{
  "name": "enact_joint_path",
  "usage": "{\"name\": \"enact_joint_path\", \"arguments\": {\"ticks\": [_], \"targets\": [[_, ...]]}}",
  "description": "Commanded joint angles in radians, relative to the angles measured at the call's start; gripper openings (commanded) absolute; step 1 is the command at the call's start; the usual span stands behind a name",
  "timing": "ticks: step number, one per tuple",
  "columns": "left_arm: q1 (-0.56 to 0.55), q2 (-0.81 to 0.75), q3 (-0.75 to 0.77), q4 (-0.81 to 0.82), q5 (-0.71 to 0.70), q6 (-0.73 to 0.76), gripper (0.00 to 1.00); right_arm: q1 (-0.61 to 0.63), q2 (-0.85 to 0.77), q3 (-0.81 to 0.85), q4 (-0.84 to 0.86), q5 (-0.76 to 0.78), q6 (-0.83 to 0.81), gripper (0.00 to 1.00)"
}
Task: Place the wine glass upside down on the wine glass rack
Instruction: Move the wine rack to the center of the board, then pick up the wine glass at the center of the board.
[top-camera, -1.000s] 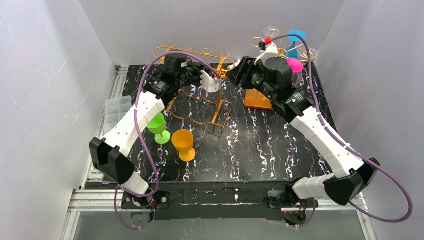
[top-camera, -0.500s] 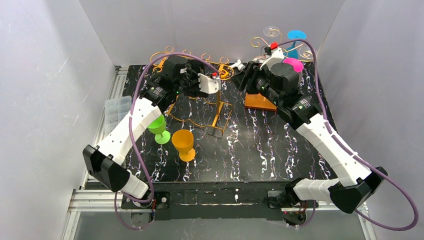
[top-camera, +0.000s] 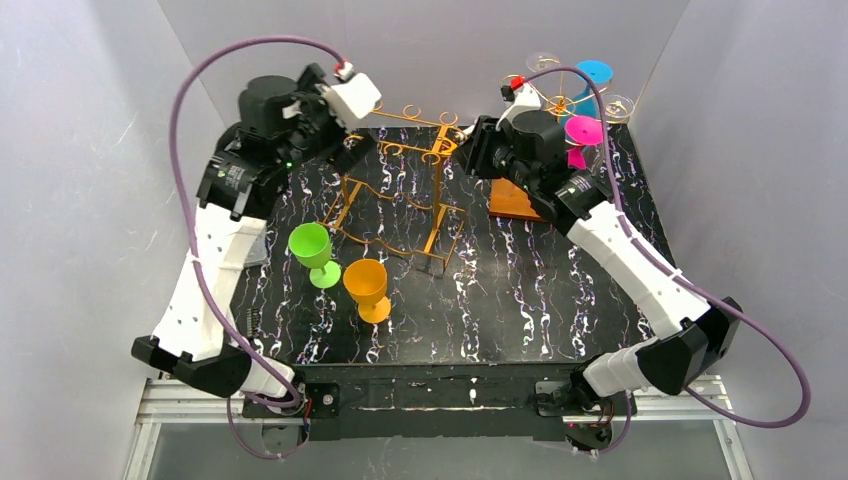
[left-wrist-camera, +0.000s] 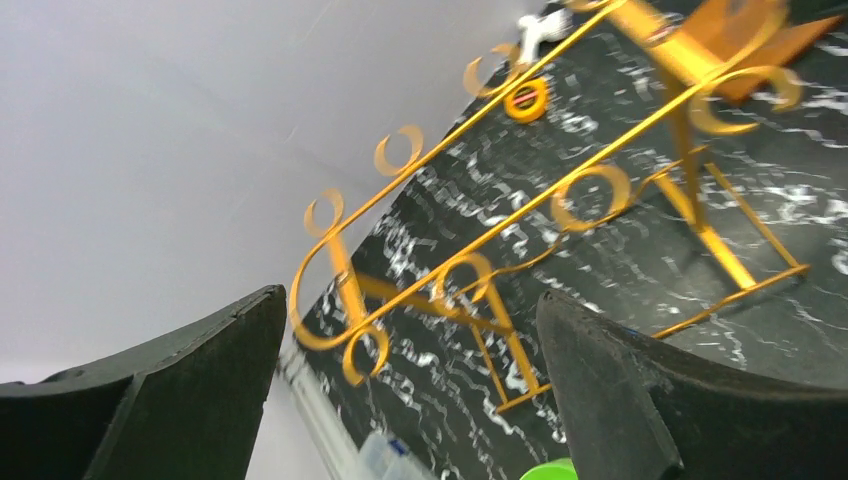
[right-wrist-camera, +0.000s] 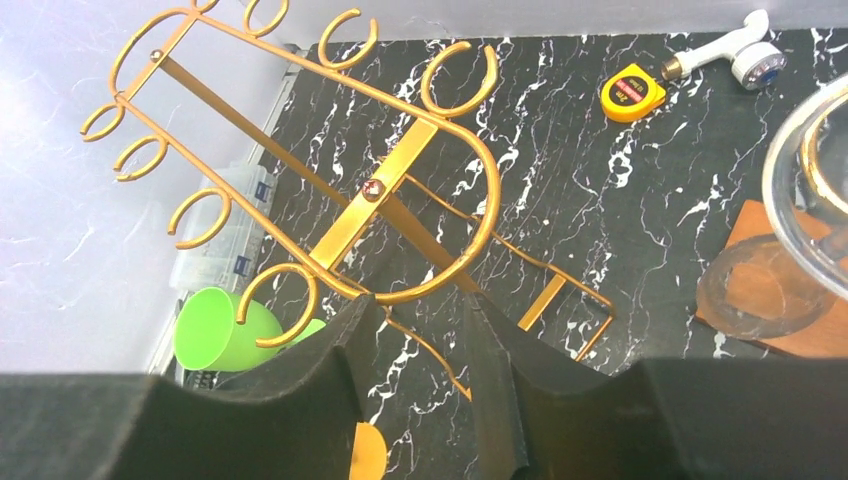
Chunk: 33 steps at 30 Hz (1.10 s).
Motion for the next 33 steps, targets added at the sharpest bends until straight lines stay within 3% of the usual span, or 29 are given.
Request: {"name": "enact_joint_path", "arguments": {"ticks": [1,6,15,17,19,24,28,33], "targets": [[0.135,-0.001,0.005,-0.002,-0.034,-0.100,0.93,-0.013,0.039,0.092,0.010,0.015,-0.055,0.44],[0.222,0.045,-0.057,0.140,-0.104,-0.058,0.90,-0.026,0.075,0.139,-0.001,0.008,-0.079,0.37],[0.246,0.087,-0.064,0.127,-0.090,-0.084,0.88,-0.046,0.150,0.226,-0.013,-0.041,-0.131,0.33],[0.247,0.069,-0.067,0.112,-0.061,-0.088,0.89,-0.046,0.151,0.235,-0.027,-0.049,-0.135,0.41],[0.253,0.049,-0.041,0.077,-0.055,-0.106,0.92,-0.046,0.132,0.225,-0.032,-0.049,-0.128,0.60],[0.278,0.025,0.105,-0.110,-0.011,-0.191,0.98,-0.044,0.050,0.195,-0.044,-0.057,-0.121,0.96],[0.287,-0.028,0.120,-0.233,-0.005,-0.212,0.98,-0.040,0.008,0.192,-0.084,-0.089,-0.109,0.98],[0.325,-0.121,-0.025,-0.337,0.020,-0.232,0.98,0.026,-0.035,0.183,-0.126,-0.092,-0.101,0.99]]}}
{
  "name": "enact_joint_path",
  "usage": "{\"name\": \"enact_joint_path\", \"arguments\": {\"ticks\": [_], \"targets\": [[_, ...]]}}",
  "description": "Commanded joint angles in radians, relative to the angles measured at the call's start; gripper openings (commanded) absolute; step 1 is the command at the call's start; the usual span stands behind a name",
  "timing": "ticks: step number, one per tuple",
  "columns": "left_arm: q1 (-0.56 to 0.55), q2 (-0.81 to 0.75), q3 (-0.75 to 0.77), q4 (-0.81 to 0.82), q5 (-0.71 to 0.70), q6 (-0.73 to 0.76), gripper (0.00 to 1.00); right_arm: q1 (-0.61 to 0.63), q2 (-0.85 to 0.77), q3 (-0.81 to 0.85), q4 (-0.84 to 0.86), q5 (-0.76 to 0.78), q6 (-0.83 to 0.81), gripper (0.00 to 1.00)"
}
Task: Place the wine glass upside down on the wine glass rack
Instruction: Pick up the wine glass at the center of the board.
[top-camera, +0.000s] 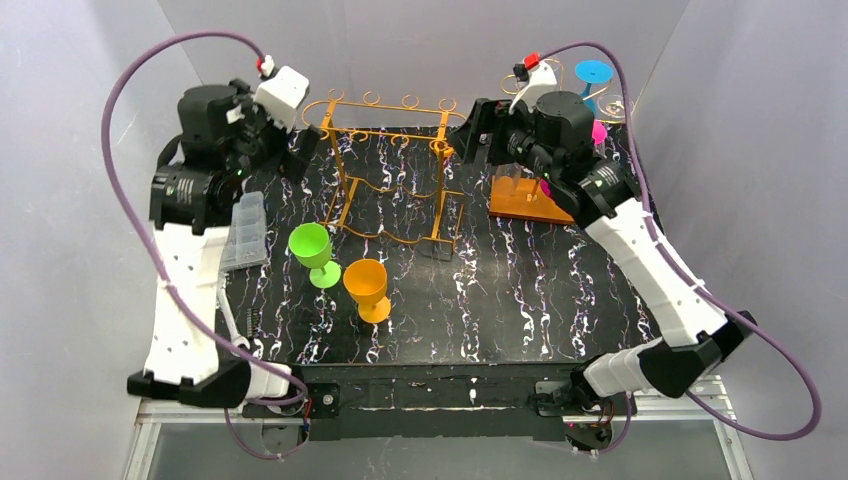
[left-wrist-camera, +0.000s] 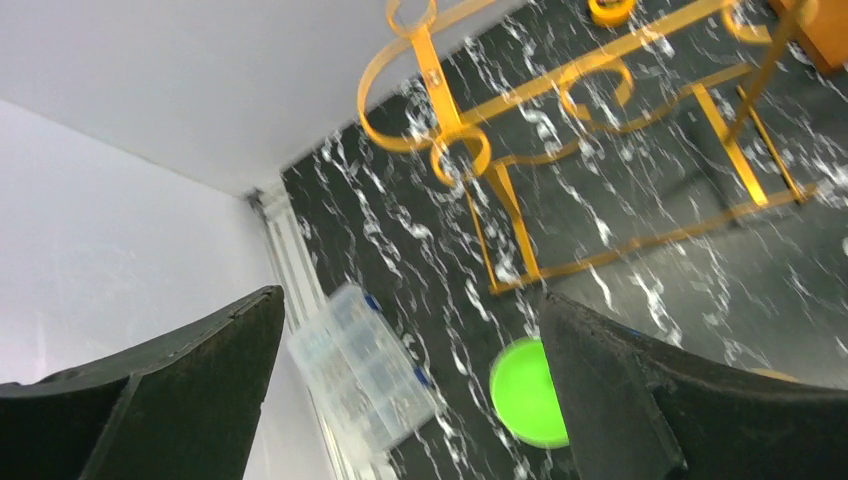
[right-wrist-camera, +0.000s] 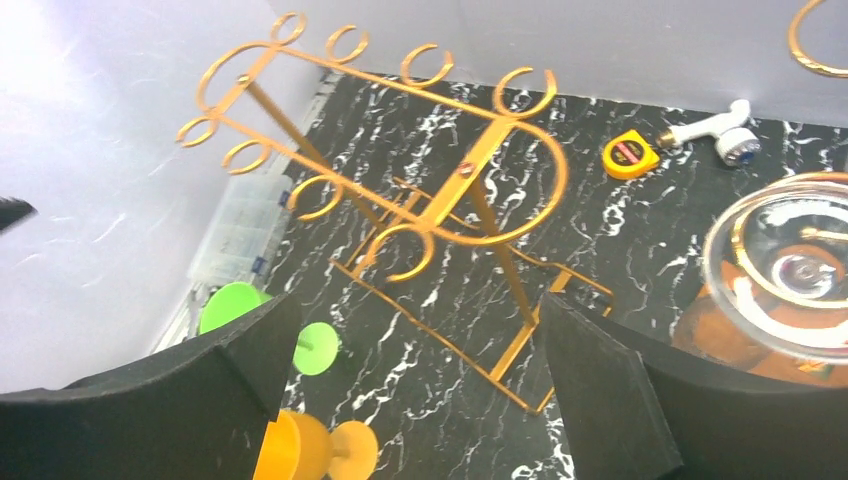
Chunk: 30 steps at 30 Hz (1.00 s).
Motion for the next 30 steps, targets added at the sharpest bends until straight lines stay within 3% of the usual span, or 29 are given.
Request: {"name": "enact_joint_path", "arguments": {"ticks": [1,5,8,14,23,30], "targets": [[0.046,-0.102,-0.147,-0.169,0.061,-0.040,0.98,0.098,-0.054,0.003,-0.037,0.009,0.004,0.99],[0.110,-0.145,-0.331,-0.203,0.126,-0.050,0.94,0.347,0.003,0.051,-0.140,0.224,-0.069,0.98],[0.165,-0.144,-0.415,-0.205,0.170,-0.053,0.91,0.435,0.060,0.112,-0.198,0.314,-0.091,0.98],[0.265,-0.108,-0.536,-0.170,0.225,-0.031,0.88,0.539,0.104,0.132,-0.247,0.411,-0.097,0.99],[0.273,-0.035,-0.671,-0.063,0.225,-0.038,0.87,0.619,0.106,0.081,-0.225,0.506,-0.083,0.98],[0.294,0.005,-0.739,0.062,0.262,-0.069,0.74,0.623,0.102,0.060,-0.200,0.506,-0.063,0.98]]}}
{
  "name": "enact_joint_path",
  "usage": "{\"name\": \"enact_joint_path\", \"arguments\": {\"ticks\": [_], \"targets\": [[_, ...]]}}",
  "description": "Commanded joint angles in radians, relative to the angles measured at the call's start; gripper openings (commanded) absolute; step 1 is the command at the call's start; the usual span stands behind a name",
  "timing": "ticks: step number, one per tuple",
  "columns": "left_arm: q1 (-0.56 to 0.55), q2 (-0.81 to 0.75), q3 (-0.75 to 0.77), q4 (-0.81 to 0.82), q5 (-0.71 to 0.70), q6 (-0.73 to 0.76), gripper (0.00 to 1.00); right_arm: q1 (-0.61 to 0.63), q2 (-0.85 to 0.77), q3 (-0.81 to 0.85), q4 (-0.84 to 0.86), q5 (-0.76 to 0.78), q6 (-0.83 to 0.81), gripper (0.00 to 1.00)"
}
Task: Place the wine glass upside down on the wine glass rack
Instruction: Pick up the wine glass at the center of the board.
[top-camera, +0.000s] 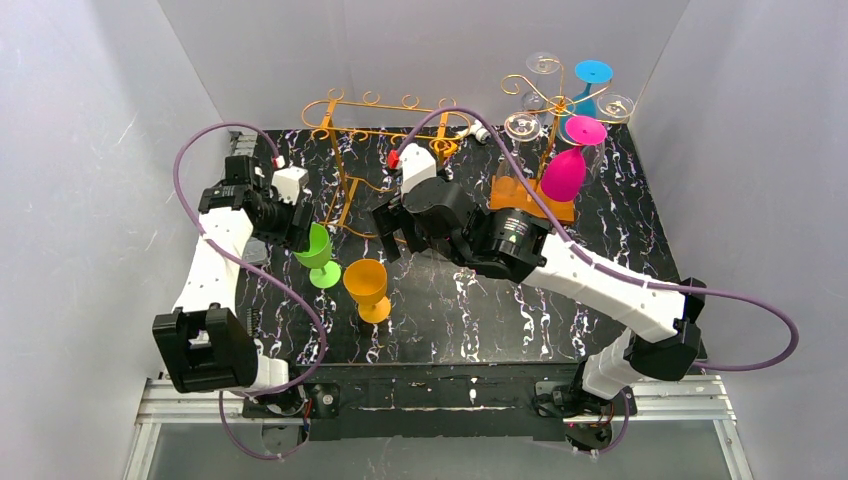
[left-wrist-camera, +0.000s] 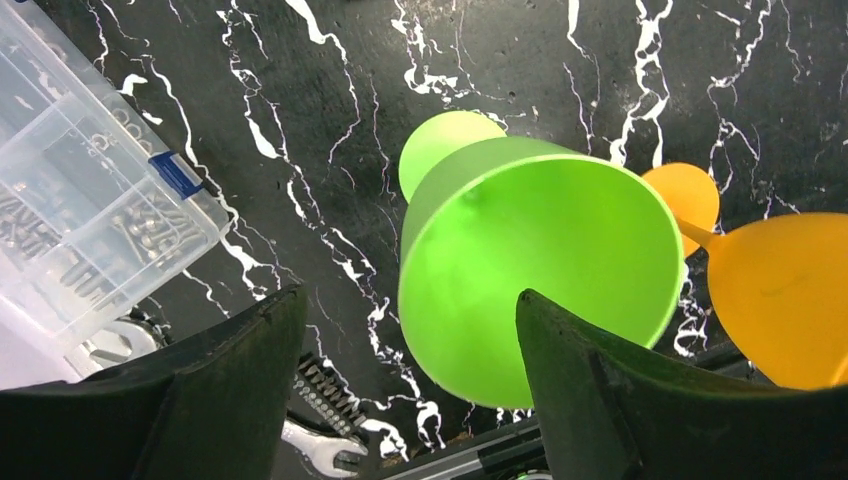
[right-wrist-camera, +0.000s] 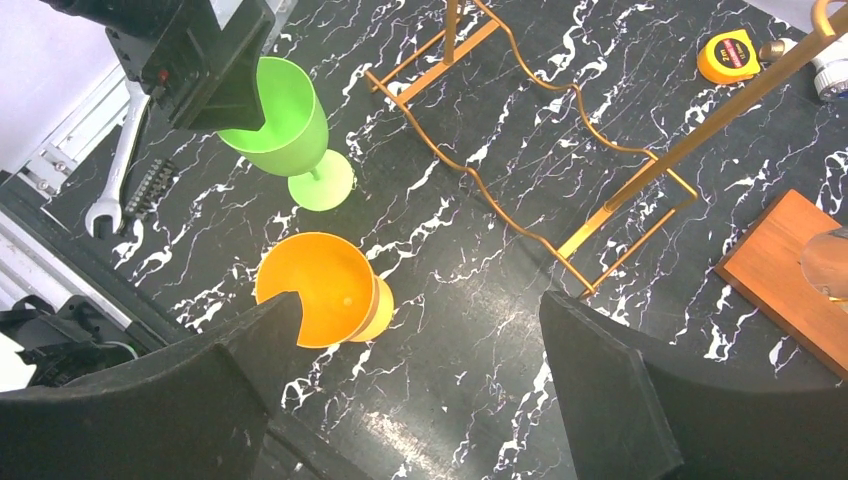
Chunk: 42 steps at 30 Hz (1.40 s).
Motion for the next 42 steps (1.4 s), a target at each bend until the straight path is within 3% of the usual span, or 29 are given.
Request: {"name": "enact_joint_path", "arguments": {"ticks": [1,5,9,14,17,23,26,30,33,35,39,42], "targets": [[0.019,0.007,-0.013,0.074,0.053,-0.028,0.73,0.005,-0.020,-0.020,0.052,0.037,0.020,0.98],[0.022,0.048,-0.016,0.086,0.057,-0.027,0.59,0.005,-0.034,-0.040,0.071,0.034,0.025,0.94],[0.034,0.075,-0.034,0.086,0.095,-0.014,0.21,0.005,-0.032,-0.042,0.077,0.041,0.033,0.88],[0.053,0.041,-0.035,0.064,0.122,-0.005,0.02,0.004,-0.024,-0.028,0.081,0.036,0.038,0.90],[0.085,-0.028,0.000,0.038,0.152,0.014,0.00,0.005,-0.009,-0.005,0.082,0.018,0.051,0.98],[0.179,-0.204,0.156,-0.019,0.272,0.044,0.00,0.005,0.054,0.083,0.111,-0.063,0.114,0.98],[0.275,-0.259,0.258,-0.019,0.373,0.010,0.00,0.004,0.043,0.061,0.230,-0.171,0.170,0.98],[0.384,-0.308,0.351,0.000,0.466,-0.057,0.00,-0.018,-0.052,-0.129,0.592,-0.407,0.250,0.98],[0.429,-0.337,0.385,0.033,0.556,-0.133,0.00,-0.102,-0.014,-0.089,0.533,-0.475,0.446,0.98],[0.446,-0.367,0.378,0.098,0.609,-0.200,0.00,-0.122,0.009,-0.045,0.512,-0.510,0.498,0.98],[0.452,-0.452,0.312,0.298,0.629,-0.325,0.00,-0.122,-0.019,-0.073,0.633,-0.512,0.564,0.98],[0.451,-0.559,0.166,0.661,0.599,-0.417,0.00,-0.122,-0.050,-0.137,0.793,-0.511,0.650,0.98]]}}
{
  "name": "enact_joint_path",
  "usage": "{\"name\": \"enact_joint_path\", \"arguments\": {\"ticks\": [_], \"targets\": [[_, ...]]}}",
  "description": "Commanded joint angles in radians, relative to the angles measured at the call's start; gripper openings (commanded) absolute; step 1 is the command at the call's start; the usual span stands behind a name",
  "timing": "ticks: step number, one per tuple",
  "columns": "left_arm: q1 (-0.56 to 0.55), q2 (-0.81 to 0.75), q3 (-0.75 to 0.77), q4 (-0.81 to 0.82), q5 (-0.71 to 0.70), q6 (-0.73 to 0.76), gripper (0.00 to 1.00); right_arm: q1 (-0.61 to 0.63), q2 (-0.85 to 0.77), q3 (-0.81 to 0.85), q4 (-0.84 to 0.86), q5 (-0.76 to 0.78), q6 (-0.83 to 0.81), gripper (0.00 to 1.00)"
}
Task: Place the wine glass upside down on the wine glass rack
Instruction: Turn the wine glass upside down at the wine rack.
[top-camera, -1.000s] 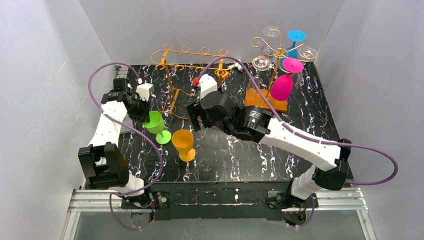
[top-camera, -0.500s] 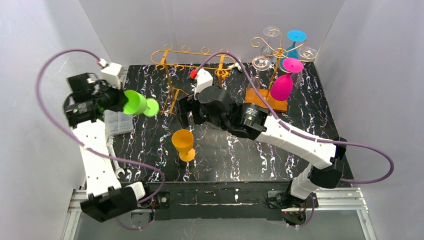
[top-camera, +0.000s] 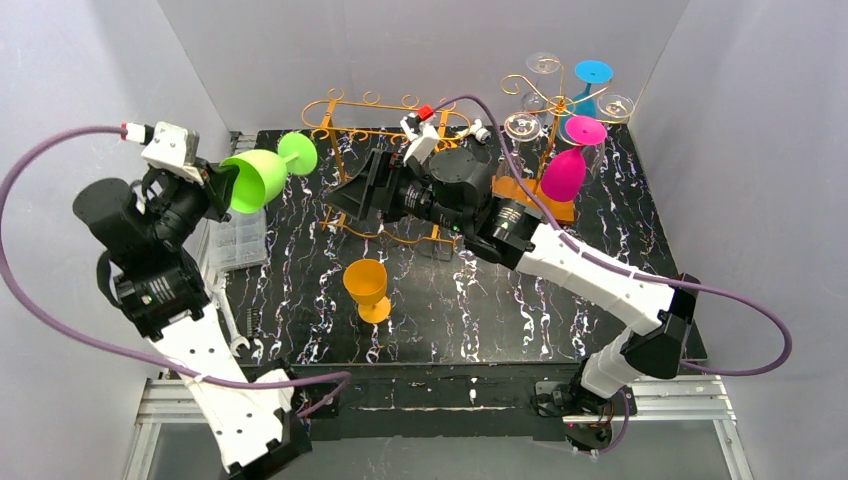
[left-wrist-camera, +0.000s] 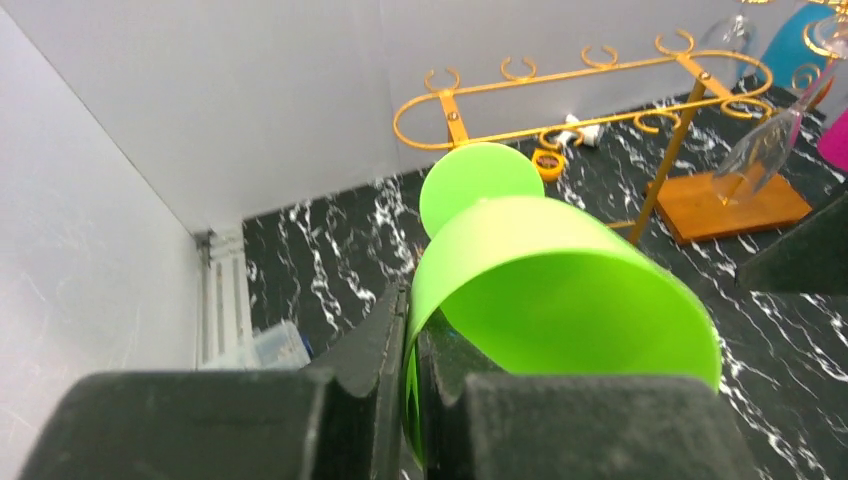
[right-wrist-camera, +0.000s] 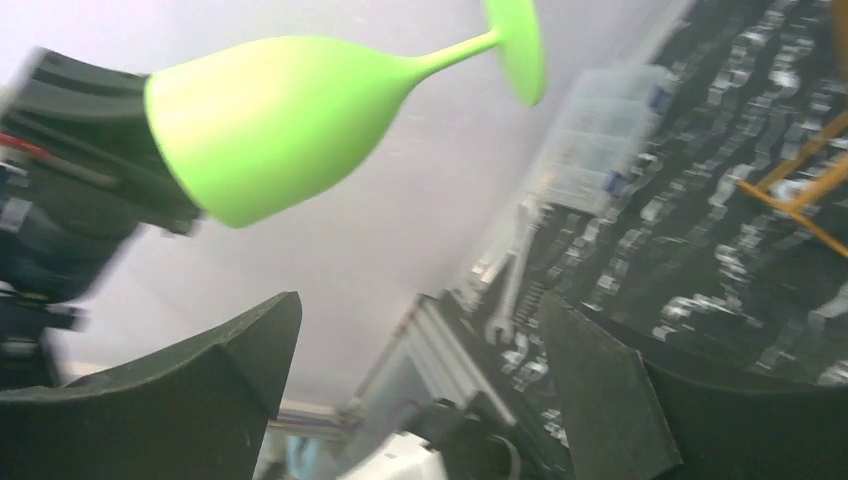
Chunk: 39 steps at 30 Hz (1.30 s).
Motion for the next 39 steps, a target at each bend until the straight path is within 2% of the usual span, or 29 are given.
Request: {"name": "enact_joint_path", "arguments": {"ticks": [1,2,4,10,14,17,28,39], "targets": [[0.007,-0.144,-0.182,0.557,0.024,-0.207,0.00,0.013,-0.068,-0.048,0.292,-0.045,0.179,0.98],[0.007,-0.173,-0.235,0.689,0.020,-0.231,0.00,0.013,-0.073,-0.064,0.353,-0.041,0.213,0.98],[0.007,-0.171,-0.255,0.825,0.042,-0.242,0.00,0.013,-0.074,-0.068,0.386,-0.012,0.270,0.98],[0.005,-0.113,-0.182,1.005,0.015,-0.236,0.00,0.020,-0.021,-0.022,0.501,-0.009,0.307,0.98],[0.000,-0.124,-0.214,1.159,0.071,-0.258,0.00,0.020,0.002,-0.064,0.702,0.010,0.353,0.98],[-0.020,-0.144,-0.271,1.276,0.064,-0.239,0.00,0.021,0.032,-0.063,0.799,0.020,0.402,0.98],[-0.065,-0.172,-0.306,1.360,0.175,-0.187,0.00,0.041,0.235,0.140,0.921,-0.079,0.497,0.98],[-0.076,-0.203,-0.387,1.366,0.221,-0.095,0.00,0.056,0.299,0.172,1.020,-0.122,0.545,0.98]]}}
